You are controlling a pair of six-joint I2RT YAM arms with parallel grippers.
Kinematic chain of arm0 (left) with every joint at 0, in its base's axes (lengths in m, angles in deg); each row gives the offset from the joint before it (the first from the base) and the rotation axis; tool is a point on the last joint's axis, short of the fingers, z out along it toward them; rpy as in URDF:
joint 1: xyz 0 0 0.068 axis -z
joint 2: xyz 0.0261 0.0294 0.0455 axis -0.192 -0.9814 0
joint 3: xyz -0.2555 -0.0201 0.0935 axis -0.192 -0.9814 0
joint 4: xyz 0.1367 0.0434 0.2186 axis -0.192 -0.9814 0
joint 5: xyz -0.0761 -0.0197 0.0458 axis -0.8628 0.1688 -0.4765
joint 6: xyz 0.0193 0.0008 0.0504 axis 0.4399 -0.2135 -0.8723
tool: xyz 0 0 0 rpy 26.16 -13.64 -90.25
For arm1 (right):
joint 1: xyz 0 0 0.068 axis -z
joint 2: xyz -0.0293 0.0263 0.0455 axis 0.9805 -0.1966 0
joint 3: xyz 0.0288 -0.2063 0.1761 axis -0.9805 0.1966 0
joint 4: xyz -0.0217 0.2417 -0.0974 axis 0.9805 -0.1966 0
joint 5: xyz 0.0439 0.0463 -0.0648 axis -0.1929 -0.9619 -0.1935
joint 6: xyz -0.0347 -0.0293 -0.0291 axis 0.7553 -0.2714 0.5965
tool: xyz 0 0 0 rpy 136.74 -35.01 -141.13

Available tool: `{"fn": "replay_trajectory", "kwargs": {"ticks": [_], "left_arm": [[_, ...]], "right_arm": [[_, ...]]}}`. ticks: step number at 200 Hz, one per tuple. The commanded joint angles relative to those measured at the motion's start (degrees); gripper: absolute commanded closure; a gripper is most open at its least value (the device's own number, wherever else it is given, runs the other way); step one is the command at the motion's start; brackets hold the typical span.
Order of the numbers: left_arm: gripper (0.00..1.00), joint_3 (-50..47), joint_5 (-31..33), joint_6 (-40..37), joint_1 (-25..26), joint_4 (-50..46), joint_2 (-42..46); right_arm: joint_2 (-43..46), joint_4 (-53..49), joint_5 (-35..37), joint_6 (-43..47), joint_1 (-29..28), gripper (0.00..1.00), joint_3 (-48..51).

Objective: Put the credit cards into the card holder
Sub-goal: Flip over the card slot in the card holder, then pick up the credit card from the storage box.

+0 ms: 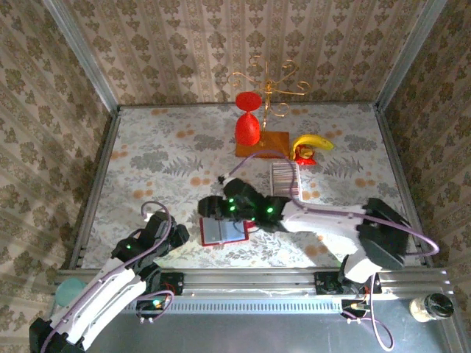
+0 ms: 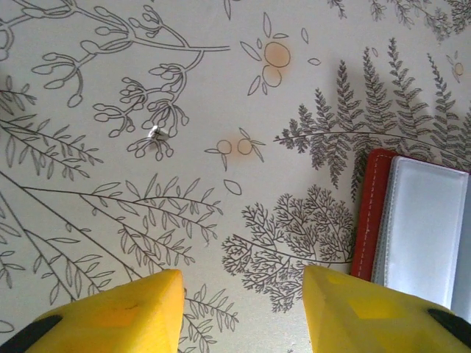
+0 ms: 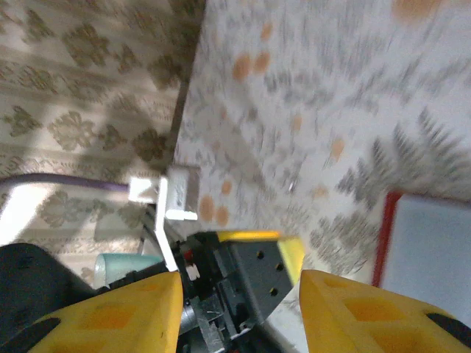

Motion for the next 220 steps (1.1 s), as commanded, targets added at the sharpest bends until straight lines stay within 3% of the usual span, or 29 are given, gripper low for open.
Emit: {"fn": "replay_trajectory", "kwargs": {"ticks": [1, 18, 38, 55, 69, 93, 122, 161, 220], "left_arm": [[0.51, 0.57, -3.44, -1.3, -0.37, 4.18, -1.56], [0.51, 0.57, -6.01, -2.23, -0.29, 8.8, -4.42], [0.51, 1.05, -8.26, -2.98, 0.13, 13.54, -9.01], [0.51, 1.67, -9.77, -3.78, 0.88, 17.07, -13.25], [0.51, 2.04, -11.0, -4.39, 1.66, 20.34, -16.66], [0.51, 3.27, -11.61, -4.83, 2.85, 23.08, -21.92], [0.51, 3.29, -12.12, -5.38, 3.49, 25.94, -25.09], [0.51, 3.3, -12.83, -5.47, 3.44, 27.85, -27.87], [0.52, 3.65, -15.78, -5.13, 3.53, 32.2, -32.09]], "right_arm": [[9.53, -12.88, 5.02, 15.38, 4.22, 0.51, 1.73], [15.91, -20.07, 7.7, 30.36, 6.8, 0.48, 1.17], [22.59, -25.68, 8.35, 56.78, 7.12, 0.44, 2.65], [27.15, -31.1, 9.75, 74.76, 7.24, 0.35, 4.45], [29.96, -35.39, 11.17, 85.95, 7.98, 0.28, 5.98], [31.3, -44.04, 10.69, 99.45, 10.57, 0.27, 7.85], [28.36, -48.31, 15.05, 108.96, 13.46, 0.27, 10.06], [25.89, -45.47, 12.72, 114.99, 18.75, 0.28, 11.76], [21.15, -40.68, 13.75, 120.97, 19.56, 0.28, 13.37]]}}
